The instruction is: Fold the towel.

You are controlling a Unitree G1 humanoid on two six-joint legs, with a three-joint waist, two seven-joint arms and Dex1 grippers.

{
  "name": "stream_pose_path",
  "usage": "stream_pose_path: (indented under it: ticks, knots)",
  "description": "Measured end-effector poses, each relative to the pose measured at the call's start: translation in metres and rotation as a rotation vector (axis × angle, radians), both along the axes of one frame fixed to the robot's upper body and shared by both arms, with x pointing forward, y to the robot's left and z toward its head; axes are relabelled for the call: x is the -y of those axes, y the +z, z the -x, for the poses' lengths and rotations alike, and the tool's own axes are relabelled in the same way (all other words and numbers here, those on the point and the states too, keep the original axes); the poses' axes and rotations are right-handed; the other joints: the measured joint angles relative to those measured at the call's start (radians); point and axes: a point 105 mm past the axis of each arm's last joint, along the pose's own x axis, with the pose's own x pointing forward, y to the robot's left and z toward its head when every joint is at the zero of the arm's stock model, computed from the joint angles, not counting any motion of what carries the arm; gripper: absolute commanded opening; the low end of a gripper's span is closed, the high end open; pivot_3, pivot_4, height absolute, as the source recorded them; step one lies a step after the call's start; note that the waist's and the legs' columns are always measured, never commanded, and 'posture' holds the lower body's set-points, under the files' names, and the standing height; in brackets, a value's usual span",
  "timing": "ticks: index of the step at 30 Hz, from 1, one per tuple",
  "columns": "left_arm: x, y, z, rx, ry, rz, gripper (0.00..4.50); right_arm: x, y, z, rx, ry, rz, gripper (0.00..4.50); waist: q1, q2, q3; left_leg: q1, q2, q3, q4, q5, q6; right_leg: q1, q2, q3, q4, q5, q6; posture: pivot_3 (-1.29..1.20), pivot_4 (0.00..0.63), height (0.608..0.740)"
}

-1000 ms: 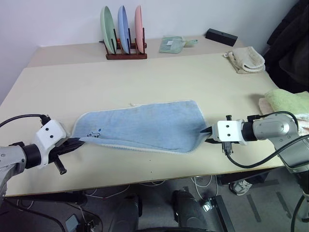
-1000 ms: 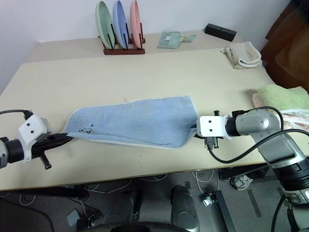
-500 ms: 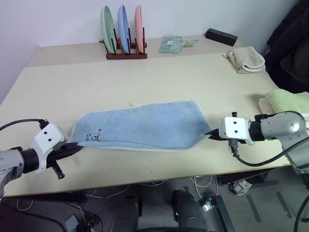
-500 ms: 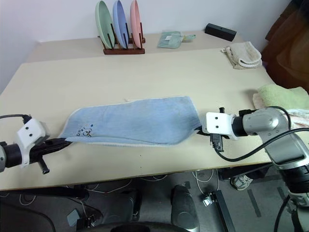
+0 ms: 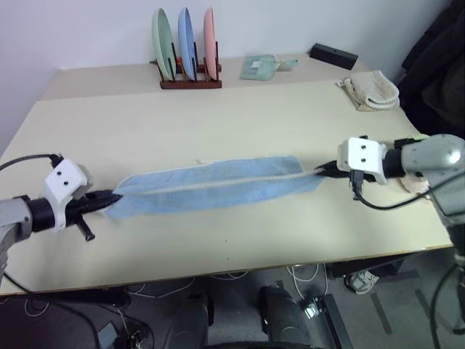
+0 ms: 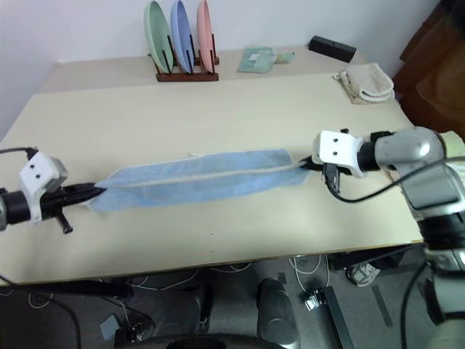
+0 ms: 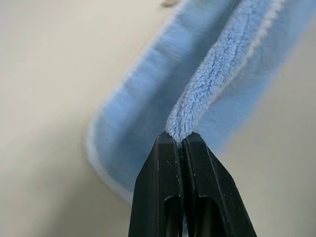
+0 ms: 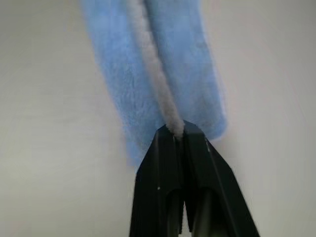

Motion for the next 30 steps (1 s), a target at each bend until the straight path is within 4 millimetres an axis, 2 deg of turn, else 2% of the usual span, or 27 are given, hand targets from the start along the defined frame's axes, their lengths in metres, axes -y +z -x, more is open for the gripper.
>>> stream_pose_path:
  ticks: [6,9,13,18,21,24,25,30]
  knots:
    - [-0.004,-0.016,-0.040,0.010,-0.006,-0.008,0.00,-0.004,-0.008,-0.037,0.021,-0.012,0.009,0.03,-0.006,0.000,0.000,-0.002,0.000,0.000,0.000,0.000,0.000,-0.003,0.000,0.000,0.001,0.000,0.000,0.00,0.150,0.740]
    - [-0.005,-0.031,-0.053,-0.015,-0.005,-0.010,0.00,-0.005,-0.023,-0.050,0.003,-0.029,0.025,0.03,-0.006,0.000,0.000,-0.003,0.000,0.000,0.000,0.000,0.000,-0.005,0.000,0.000,0.001,0.000,0.000,0.00,0.150,0.740]
    - [-0.008,-0.044,-0.056,-0.039,-0.005,-0.020,0.00,-0.005,-0.035,-0.057,-0.012,-0.043,0.034,0.03,-0.007,0.000,0.000,-0.006,-0.001,0.000,0.000,0.000,0.000,-0.007,0.000,0.001,0.002,0.001,0.000,0.00,0.150,0.740]
    - [-0.009,-0.049,-0.057,-0.052,0.001,-0.007,0.00,-0.013,-0.034,-0.066,0.029,-0.050,0.019,0.03,-0.009,0.000,0.000,-0.006,-0.001,0.000,0.000,0.000,0.000,-0.007,0.000,0.001,0.003,0.001,0.000,0.00,0.150,0.740]
    - [-0.010,-0.049,-0.056,-0.059,0.006,0.005,0.97,-0.014,-0.031,-0.069,0.041,-0.060,0.009,0.96,-0.008,0.000,0.000,-0.006,-0.001,0.000,0.000,0.000,0.000,-0.007,0.000,0.001,0.002,0.001,0.000,0.00,0.150,0.740]
    - [-0.015,-0.048,-0.056,-0.046,0.034,0.010,2.41,-0.012,-0.031,-0.071,0.052,-0.077,0.007,2.40,-0.008,0.000,0.000,-0.006,-0.001,0.000,0.000,0.000,0.000,-0.007,0.000,0.001,0.003,0.001,0.001,0.00,0.150,0.740]
    - [-0.019,-0.047,-0.058,-0.029,0.059,0.009,2.89,-0.011,-0.030,-0.073,0.067,-0.085,0.010,2.46,-0.008,0.000,0.000,-0.006,-0.001,0.000,0.000,0.000,0.000,-0.007,0.000,0.001,0.003,0.001,0.001,0.00,0.150,0.740]
    - [-0.043,-0.033,-0.063,0.081,0.253,0.104,2.89,-0.004,-0.021,-0.080,0.159,-0.148,0.001,2.46,-0.008,0.000,0.000,-0.006,-0.001,0.000,0.000,0.000,0.000,-0.008,0.000,0.001,0.003,0.001,0.001,0.00,0.150,0.740]
